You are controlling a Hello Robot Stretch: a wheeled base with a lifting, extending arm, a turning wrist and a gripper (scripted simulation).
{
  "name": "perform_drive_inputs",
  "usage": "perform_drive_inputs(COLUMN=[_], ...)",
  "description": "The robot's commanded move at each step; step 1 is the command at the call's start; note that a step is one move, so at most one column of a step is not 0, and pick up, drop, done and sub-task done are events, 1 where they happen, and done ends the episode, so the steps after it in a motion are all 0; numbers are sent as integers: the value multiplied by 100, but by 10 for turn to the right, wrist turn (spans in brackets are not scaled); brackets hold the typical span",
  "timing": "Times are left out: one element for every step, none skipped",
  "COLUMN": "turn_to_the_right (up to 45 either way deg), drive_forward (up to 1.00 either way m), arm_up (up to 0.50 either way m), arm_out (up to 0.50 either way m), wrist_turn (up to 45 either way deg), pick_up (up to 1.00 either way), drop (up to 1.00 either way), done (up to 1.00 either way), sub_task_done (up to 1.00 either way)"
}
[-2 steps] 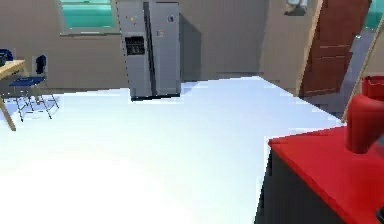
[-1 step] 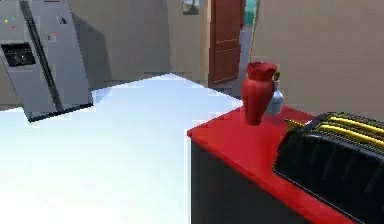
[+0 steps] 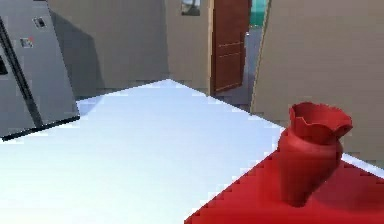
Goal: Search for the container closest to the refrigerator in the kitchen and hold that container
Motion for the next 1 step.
perform_drive_inputs(turn_to_the_right=[-450], drive_forward=[0], arm_up=[0], arm_out=[0], wrist_turn=[0], pick_up=[0], drop=[0], done=[0], sub_task_done=[0])
